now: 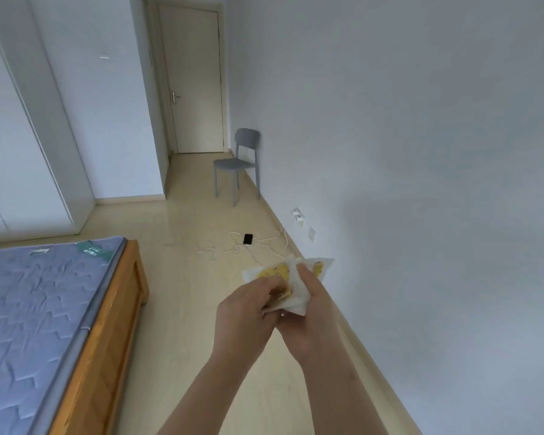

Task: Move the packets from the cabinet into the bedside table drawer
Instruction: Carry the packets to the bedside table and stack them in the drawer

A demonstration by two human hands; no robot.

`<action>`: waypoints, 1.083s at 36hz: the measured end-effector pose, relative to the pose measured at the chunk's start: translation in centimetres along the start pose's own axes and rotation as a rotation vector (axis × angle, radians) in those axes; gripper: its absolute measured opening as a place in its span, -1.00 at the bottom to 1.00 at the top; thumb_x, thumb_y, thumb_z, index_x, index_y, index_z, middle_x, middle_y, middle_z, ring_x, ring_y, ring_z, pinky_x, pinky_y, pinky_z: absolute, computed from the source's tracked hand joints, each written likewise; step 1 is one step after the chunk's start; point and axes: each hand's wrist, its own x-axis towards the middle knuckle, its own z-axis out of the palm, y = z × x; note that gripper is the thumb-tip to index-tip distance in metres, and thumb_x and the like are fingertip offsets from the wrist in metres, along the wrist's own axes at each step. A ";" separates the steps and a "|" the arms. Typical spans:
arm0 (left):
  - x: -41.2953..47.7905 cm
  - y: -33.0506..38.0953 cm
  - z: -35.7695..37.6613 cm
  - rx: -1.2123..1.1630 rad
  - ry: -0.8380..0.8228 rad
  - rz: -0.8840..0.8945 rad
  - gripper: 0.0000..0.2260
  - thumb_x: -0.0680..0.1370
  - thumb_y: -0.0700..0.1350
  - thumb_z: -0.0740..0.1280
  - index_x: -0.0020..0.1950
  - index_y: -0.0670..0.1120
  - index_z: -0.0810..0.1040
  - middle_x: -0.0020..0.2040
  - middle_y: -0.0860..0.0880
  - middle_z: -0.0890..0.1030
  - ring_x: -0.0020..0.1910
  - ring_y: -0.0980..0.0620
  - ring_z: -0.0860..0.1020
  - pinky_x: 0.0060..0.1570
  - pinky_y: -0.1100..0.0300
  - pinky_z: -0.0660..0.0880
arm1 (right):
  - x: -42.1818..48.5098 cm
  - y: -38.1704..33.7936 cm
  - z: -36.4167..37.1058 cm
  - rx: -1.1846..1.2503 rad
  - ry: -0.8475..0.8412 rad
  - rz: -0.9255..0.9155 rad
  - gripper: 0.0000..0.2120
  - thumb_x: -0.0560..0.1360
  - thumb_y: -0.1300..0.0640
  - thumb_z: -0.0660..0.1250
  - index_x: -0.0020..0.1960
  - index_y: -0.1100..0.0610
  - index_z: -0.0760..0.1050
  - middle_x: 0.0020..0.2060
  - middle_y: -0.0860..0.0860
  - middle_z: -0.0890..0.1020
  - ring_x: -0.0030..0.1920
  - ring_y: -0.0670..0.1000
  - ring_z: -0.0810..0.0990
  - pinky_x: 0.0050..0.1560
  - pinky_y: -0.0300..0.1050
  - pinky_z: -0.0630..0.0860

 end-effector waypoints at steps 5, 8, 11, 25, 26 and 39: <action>9.6 -3.7 1.3 -0.121 -0.051 -0.049 -0.66 0.30 -0.01 0.33 0.00 0.30 0.39 -0.15 0.40 0.57 -0.05 0.26 0.58 0.05 0.39 0.45 | 11.1 -1.8 0.8 -0.015 -0.004 0.022 -0.77 0.47 0.33 0.23 0.12 0.26 0.49 -0.05 0.25 0.59 -0.10 0.21 0.61 -0.09 0.10 0.54; 15.0 -7.0 1.1 -0.363 -0.027 -0.130 -0.71 0.28 -0.19 0.39 -0.08 0.12 0.54 -0.05 0.24 0.63 0.00 0.24 0.60 0.07 0.26 0.53 | 18.0 -2.5 2.1 -0.080 -0.043 0.004 -0.70 0.47 0.31 0.25 0.21 0.22 0.47 0.04 0.26 0.59 -0.01 0.24 0.61 -0.06 0.13 0.54; 19.6 -9.8 0.8 -0.712 0.119 -0.326 -0.76 0.40 -0.45 0.35 -0.09 -0.13 0.53 -0.10 0.00 0.68 -0.01 0.10 0.64 -0.09 0.24 0.57 | 24.0 -1.6 3.3 -0.542 -0.083 -0.082 -0.50 0.21 -0.17 0.51 0.11 -0.06 0.58 0.18 0.21 0.56 0.22 0.22 0.52 0.25 0.20 0.44; 40.1 -30.4 -1.0 -1.220 0.257 -0.822 -0.85 0.55 -0.27 0.27 0.09 -0.14 0.55 -0.12 -0.11 0.70 -0.20 -0.06 0.69 -0.35 0.13 0.60 | 50.5 7.8 14.3 -0.537 -0.106 0.025 -0.62 0.45 0.39 0.32 0.22 0.13 0.47 0.03 0.13 0.65 0.02 0.15 0.65 0.02 0.14 0.60; 42.0 -31.9 -1.4 -1.245 0.235 -0.817 -0.85 0.56 -0.28 0.25 0.07 -0.14 0.56 -0.12 -0.11 0.70 -0.20 -0.06 0.69 -0.35 0.13 0.60 | 52.7 8.3 15.5 -0.570 -0.092 -0.002 -0.63 0.46 0.37 0.33 0.21 0.10 0.47 0.01 0.11 0.66 -0.01 0.10 0.66 -0.03 0.05 0.63; 62.1 -50.0 -3.5 -1.282 0.320 -0.935 -0.80 0.59 -0.33 0.18 0.08 -0.13 0.53 -0.15 -0.14 0.68 -0.25 -0.11 0.66 -0.46 0.09 0.58 | 76.5 13.8 25.9 -0.382 -0.028 -0.094 -0.71 0.63 -0.03 0.03 0.23 -0.07 0.45 0.04 0.02 0.65 0.00 0.01 0.66 -0.03 -0.06 0.62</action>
